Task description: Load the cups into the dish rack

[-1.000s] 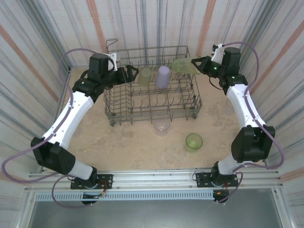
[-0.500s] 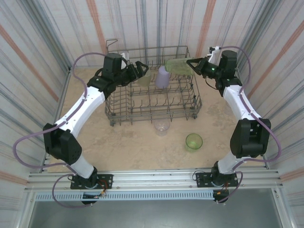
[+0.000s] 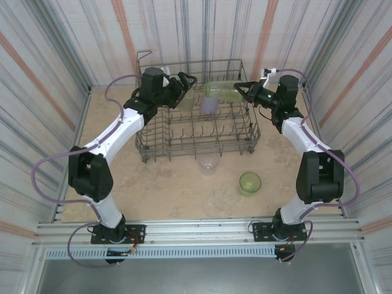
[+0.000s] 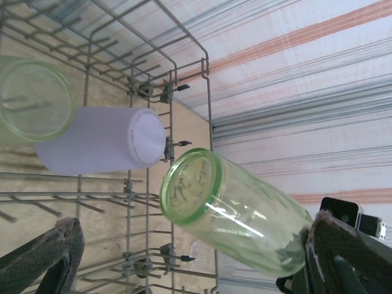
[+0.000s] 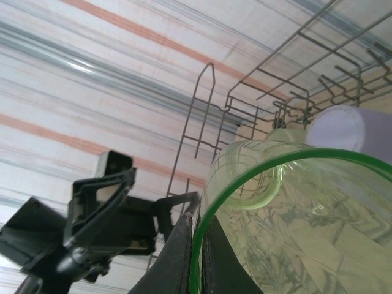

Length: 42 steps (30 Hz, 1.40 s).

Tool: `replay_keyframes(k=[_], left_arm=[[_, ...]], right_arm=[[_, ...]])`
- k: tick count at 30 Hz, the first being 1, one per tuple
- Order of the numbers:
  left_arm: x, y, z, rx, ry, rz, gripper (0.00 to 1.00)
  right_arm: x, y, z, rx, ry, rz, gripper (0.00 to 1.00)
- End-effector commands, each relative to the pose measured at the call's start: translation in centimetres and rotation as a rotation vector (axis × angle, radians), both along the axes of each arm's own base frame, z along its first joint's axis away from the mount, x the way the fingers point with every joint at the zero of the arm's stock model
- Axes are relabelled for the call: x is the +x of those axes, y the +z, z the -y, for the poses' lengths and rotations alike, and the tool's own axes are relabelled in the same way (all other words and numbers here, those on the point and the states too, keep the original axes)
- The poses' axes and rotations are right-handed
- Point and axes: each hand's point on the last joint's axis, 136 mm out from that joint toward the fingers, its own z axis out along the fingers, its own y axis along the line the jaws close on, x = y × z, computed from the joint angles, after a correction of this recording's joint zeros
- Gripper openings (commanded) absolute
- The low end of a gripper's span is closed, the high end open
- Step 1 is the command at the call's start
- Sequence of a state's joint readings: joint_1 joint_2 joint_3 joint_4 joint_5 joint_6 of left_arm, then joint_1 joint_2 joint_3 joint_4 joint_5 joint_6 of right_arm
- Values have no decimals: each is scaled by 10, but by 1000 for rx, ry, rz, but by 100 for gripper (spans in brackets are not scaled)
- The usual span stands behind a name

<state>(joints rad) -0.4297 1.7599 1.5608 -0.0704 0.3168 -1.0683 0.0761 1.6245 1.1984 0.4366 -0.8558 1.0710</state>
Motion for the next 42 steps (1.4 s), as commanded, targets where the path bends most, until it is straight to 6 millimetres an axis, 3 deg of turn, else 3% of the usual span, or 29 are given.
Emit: replay_keyframes(k=[1,19,26,35,42], left_arm=[[7,13,19,-116,-49,-12,99],[18,12,35,-265,-72,-46,98],[21,14,33,-297,-62,-40,88],[25,15,39,-320,-74,-44,85],[27,18,42,-340,-83,-30,57]], right_arm=[[-14,38,-7,42,24,125,0],[-20,58,-24,184,38,196,0],[-24,62,-34,203,67,220,0],[-26,57,-34,212,66,211,0],[-22,51,-34,212,63,197,0]])
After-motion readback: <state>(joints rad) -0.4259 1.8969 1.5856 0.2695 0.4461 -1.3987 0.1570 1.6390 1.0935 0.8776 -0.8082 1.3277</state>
